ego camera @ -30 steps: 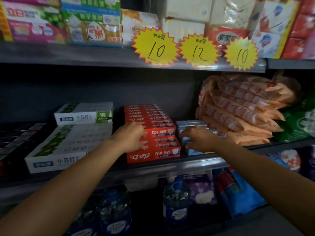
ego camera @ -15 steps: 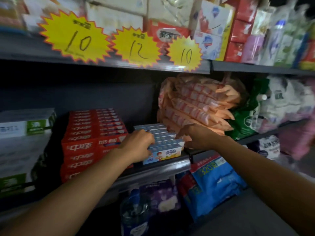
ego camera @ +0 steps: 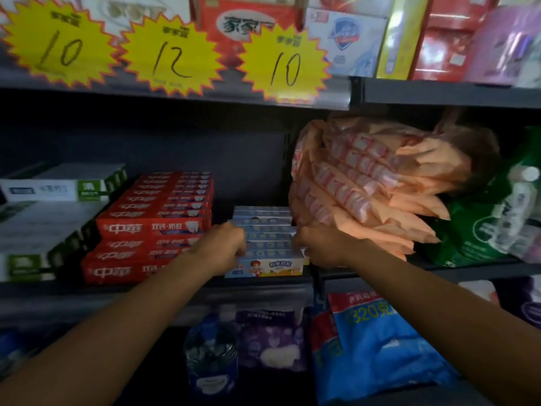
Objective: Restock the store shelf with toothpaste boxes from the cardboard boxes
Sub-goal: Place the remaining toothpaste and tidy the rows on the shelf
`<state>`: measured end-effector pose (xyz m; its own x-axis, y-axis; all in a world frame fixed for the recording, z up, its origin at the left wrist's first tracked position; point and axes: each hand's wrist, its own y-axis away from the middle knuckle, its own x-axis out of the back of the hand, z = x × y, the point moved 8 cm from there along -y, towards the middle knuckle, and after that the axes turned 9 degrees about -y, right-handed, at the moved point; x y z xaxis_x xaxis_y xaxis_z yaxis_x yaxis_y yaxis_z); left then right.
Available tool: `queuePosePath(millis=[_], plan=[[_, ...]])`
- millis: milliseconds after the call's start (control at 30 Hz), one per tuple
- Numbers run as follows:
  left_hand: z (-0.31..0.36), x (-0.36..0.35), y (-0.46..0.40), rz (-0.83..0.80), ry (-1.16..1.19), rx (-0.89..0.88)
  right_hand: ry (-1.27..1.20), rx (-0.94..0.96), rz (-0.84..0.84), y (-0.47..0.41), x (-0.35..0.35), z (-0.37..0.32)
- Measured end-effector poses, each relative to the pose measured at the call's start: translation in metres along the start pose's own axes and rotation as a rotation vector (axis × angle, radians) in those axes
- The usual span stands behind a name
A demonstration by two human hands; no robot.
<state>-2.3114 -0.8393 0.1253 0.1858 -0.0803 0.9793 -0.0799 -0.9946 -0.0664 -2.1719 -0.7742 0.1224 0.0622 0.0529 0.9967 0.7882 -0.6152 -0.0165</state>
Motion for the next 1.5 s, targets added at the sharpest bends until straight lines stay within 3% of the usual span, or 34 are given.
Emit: queuePosePath(millis=[400,967,1200,1400,1500], plan=[[0.014,0.002,-0.012,-0.005,0.113,0.064,-0.026,0.14,-0.028,-0.01,-0.003,0.008],[-0.006,-0.001,-0.018,0.036,0.053,-0.004,-0.008,0.094,-0.047,-0.025,-0.003,-0.001],[-0.014,-0.001,-0.02,0.048,0.136,-0.034,-0.091,0.056,-0.04,-0.03,-0.002,0.006],[-0.025,-0.008,-0.025,-0.084,0.171,0.006,-0.146,-0.048,-0.156,-0.034,-0.002,0.012],[-0.031,-0.007,-0.031,-0.081,0.151,0.057,-0.166,-0.015,-0.127,-0.038,0.01,0.011]])
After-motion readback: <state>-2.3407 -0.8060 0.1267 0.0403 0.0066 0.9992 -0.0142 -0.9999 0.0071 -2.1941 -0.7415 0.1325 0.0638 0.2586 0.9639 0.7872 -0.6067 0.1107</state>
